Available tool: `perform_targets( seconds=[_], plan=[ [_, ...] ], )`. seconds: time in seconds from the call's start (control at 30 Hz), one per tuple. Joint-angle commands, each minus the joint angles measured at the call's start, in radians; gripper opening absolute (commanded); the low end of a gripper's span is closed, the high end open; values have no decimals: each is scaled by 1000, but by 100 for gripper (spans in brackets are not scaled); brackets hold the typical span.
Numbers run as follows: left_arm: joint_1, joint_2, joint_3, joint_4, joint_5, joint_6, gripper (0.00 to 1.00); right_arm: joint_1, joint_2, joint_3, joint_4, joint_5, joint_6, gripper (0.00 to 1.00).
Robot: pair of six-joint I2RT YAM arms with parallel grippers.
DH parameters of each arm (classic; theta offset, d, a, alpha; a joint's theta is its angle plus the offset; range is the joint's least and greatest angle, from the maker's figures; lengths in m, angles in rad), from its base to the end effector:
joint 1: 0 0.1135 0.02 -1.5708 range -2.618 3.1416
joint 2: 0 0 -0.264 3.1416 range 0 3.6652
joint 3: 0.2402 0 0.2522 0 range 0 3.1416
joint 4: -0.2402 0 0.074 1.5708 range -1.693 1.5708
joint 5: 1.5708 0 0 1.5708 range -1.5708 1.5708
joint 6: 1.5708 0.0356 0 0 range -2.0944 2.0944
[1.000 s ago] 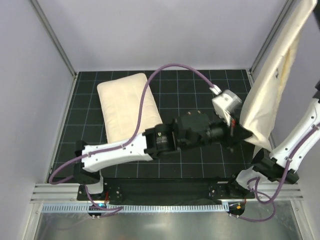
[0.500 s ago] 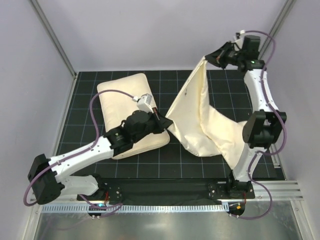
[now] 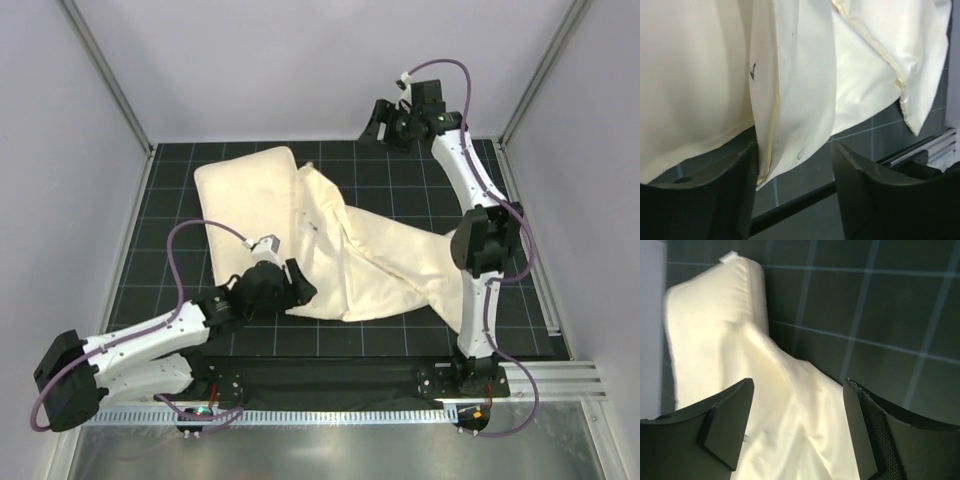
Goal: Put the pillow into the pillowcase
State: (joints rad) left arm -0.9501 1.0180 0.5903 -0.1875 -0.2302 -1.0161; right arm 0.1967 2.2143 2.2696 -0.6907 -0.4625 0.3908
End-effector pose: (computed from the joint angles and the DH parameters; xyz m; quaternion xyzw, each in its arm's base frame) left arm 0.1333 -0.1725 0.2285 -0.0819 0.8799 -0.3236 0.3381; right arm 0.4920 0.1142 0.3353 -0.0186 0.8748 0.3229 0.3608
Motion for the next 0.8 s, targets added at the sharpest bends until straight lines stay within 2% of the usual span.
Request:
perform_targets(
  seconds=[0.0, 0.03, 0.07, 0.13, 0.17, 0.23, 0.37, 0.5, 0.53, 0.57, 0.67, 0.77],
  plan=[
    [-3, -112, 0, -78, -131, 7, 65, -26, -298, -195, -73, 287, -144, 79],
    [-3, -133, 3, -105, -159, 14, 67, -28, -373, -404, -47, 338, -135, 79],
    [-3, -156, 11, -124, -214, 22, 70, -29, -545, -511, -14, 416, -122, 80],
    [-4, -200, 29, -160, -242, 59, 71, -37, -695, -772, 66, 465, -43, 82],
    [-4, -206, 43, -173, -270, 76, 71, -37, -755, -836, 71, 558, -12, 91],
    [-4, -197, 94, -217, -285, 123, 72, -37, -901, -986, 59, 585, 31, 92],
    [-6, -138, 180, -268, -301, 185, 72, -29, -1039, -1142, -7, 559, 14, 91],
    [-21, -43, 256, -233, -189, 249, 71, -22, -1114, -1280, -30, 475, -26, 84],
    [-57, 9, 281, -221, -176, 257, 70, -17, -1124, -1297, -36, 476, -23, 78],
    [-84, 33, 284, -173, -176, 275, 70, -11, -1122, -1309, -46, 476, -18, 74],
    [-170, 149, 286, -46, -175, 278, 69, 3, -1113, -1378, -9, 430, 32, 72],
    [-187, 273, 289, 46, -65, 255, 70, 17, -1142, -1470, 60, 415, 135, 75]
  ],
)
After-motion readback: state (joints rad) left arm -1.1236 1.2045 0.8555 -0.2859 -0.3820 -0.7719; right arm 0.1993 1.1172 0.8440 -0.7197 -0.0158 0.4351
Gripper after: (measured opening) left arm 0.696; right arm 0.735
